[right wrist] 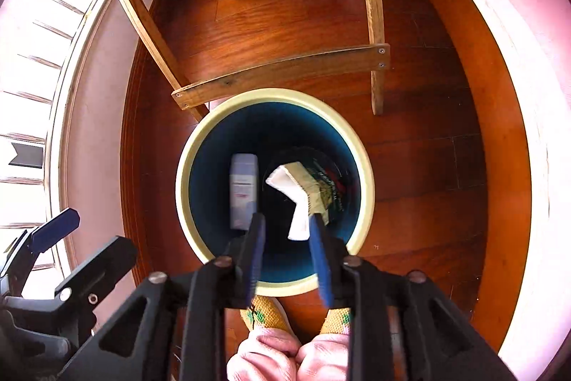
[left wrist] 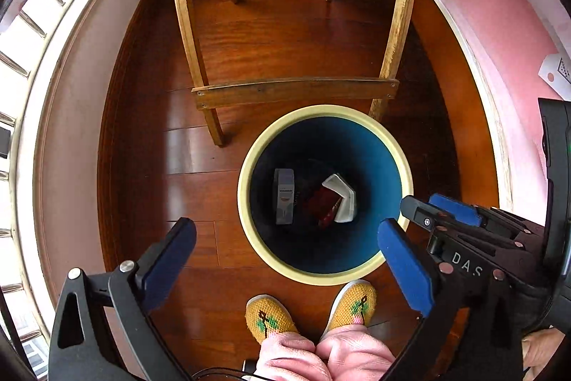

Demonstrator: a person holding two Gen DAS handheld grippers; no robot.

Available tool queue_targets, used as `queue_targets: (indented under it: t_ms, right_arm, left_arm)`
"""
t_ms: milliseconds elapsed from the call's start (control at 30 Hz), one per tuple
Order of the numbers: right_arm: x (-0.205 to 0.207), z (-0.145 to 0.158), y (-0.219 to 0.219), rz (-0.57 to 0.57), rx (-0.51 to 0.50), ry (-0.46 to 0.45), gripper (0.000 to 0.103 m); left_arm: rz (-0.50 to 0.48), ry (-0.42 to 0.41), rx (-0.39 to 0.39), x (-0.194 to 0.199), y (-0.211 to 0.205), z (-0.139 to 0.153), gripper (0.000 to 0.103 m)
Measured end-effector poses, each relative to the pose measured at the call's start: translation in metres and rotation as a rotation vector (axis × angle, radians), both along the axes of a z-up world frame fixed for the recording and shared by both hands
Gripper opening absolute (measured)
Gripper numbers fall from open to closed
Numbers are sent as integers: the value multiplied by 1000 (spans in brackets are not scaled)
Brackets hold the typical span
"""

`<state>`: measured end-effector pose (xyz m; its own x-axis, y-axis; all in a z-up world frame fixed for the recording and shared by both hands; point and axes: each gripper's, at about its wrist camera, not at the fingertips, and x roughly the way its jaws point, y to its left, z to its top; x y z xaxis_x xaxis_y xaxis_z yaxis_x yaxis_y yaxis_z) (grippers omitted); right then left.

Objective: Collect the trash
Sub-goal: 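Carry the carton and pistachio box over the bin and release both, then raise both tools back toward the table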

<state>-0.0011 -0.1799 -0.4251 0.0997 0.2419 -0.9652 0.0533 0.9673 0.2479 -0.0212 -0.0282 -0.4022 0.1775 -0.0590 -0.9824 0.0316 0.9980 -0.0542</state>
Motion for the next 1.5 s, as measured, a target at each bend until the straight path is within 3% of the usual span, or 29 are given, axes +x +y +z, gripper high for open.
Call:
queue_targets:
  t_ms: [333,567,900,1067,1300,1500]
  right_arm:
    - [-6,54,-2,-18,6,-1,40]
    - [-16,118,-6,-12,3,-29,40]
    - [-30,220,-4,-12,25,-93,40]
    - [-36,269,-3,3,29,-151,40]
    - [-37,317,-9,-30,19,-227,40]
    - [-30,363,-12,-62,-25,-330,40]
  left_arm:
    - [49,-71,19,-9,19,72,101]
    - [32,-104,2,-17,23,149,101]
    - [-60,-243,6,-24,19,285,101]
    - [-113,-281,2,-25,19,337,101]
    - [-169,-299,-54,-21,15,376,101]
    - [-258,-333,-25,-7,4,403,101]
